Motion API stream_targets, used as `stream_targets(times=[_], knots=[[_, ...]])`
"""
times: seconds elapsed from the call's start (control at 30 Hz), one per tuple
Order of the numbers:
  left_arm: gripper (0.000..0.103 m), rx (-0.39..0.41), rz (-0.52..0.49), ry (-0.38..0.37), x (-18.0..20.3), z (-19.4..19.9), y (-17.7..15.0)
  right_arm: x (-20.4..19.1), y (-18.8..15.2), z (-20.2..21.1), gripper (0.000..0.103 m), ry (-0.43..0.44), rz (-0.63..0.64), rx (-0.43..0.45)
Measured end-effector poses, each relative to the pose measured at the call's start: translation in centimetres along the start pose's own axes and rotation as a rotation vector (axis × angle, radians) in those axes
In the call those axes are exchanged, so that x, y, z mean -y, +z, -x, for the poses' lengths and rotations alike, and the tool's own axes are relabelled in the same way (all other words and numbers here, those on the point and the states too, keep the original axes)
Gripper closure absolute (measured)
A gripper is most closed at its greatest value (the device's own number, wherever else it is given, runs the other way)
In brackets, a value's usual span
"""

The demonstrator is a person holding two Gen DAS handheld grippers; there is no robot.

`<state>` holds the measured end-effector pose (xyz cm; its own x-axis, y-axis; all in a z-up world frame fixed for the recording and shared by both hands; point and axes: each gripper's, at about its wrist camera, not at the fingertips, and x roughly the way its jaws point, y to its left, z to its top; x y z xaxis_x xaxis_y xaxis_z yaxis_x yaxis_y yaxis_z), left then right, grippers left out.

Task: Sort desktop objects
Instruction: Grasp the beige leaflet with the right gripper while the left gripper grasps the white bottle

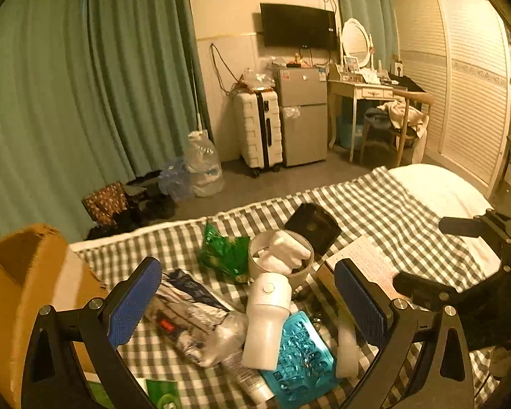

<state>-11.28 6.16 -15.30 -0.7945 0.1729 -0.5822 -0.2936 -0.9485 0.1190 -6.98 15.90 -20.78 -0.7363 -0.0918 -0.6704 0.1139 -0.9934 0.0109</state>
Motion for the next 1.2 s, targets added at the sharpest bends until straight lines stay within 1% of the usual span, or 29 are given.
stream_targets(times=[0.13,0.17,0.23,0.3,0.37,0.43,0.47,0.5,0.53,0.57,0.6,0.63,0.67,0.7,0.73,0.8,0.83,0.87,0.93,1.03,1.2], knots=[[0.000,-0.041,0.029,-0.038,0.5,-2.4,0.1,0.8,-1.1,-1.3,0.000,0.032,-0.001,-0.035],[0.000,-0.035,0.043,-0.052,0.6,-2.8,0.1,0.8,-1.4,-1.5,0.000,0.042,-0.002,-0.041],[0.000,-0.029,0.045,-0.054,1.0,-3.5,-0.1,0.8,-1.8,-1.9,0.000,0.071,-0.002,-0.047],[0.000,-0.056,0.017,-0.044,1.6,-4.6,-0.5,0.5,-2.3,-2.4,0.000,0.094,0.011,-0.052],[0.000,-0.088,-0.016,-0.027,2.2,-5.7,-1.1,0.1,-2.6,-3.0,0.000,0.095,0.022,-0.064],[0.000,-0.112,-0.036,-0.032,2.6,-6.4,-1.8,0.1,-2.7,-3.7,0.000,0.109,0.007,-0.084],[0.002,-0.125,-0.040,-0.030,2.8,-6.7,-2.1,0.0,-2.7,-4.2,0.000,0.119,-0.003,-0.094],[0.005,-0.138,-0.041,-0.026,2.7,-7.0,-2.3,-0.2,-2.8,-4.6,0.000,0.116,-0.003,-0.103],[0.010,-0.170,-0.027,-0.040,2.5,-7.6,-2.6,-0.5,-2.8,-5.1,0.000,0.097,0.008,-0.117],[0.012,-0.200,-0.001,-0.060,2.2,-8.1,-2.9,-0.6,-2.9,-5.4,0.000,0.093,0.015,-0.123],[0.022,-0.220,0.015,-0.077,1.9,-8.5,-3.2,-0.7,-3.0,-5.7,0.000,0.093,0.018,-0.127],[0.035,-0.249,0.029,-0.083,1.6,-9.0,-3.6,-0.7,-3.1,-5.9,0.000,0.087,0.015,-0.132],[0.041,-0.281,0.019,-0.059,1.5,-9.5,-4.0,-0.6,-3.1,-6.1,0.000,0.081,0.009,-0.139],[0.054,-0.289,0.011,-0.045,1.5,-9.6,-4.1,-0.5,-3.3,-6.2,0.000,0.082,0.001,-0.148],[0.060,-0.294,0.005,-0.028,1.5,-9.7,-4.3,-0.3,-3.4,-6.4,0.000,0.089,-0.009,-0.160],[0.060,-0.288,0.027,-0.041,1.2,-9.4,-4.2,0.0,-3.5,-6.6,0.003,0.094,-0.025,-0.176],[0.060,-0.284,0.041,-0.053,1.1,-9.1,-4.1,0.2,-3.6,-6.6,0.008,0.098,-0.033,-0.175],[0.060,-0.279,0.046,-0.060,1.1,-8.8,-4.0,0.3,-3.7,-6.4,0.017,0.112,-0.040,-0.170],[0.060,-0.264,0.034,-0.055,1.2,-8.3,-3.8,0.2,-3.7,-5.9,0.028,0.133,-0.031,-0.163],[0.060,-0.246,0.040,-0.061,1.2,-7.6,-3.1,-0.7,-3.8,-5.1,0.029,0.112,0.011,-0.143],[0.060,-0.208,0.033,-0.054,1.0,-6.1,-1.8,0.1,-3.7,-3.9,0.029,0.133,-0.029,-0.118]])
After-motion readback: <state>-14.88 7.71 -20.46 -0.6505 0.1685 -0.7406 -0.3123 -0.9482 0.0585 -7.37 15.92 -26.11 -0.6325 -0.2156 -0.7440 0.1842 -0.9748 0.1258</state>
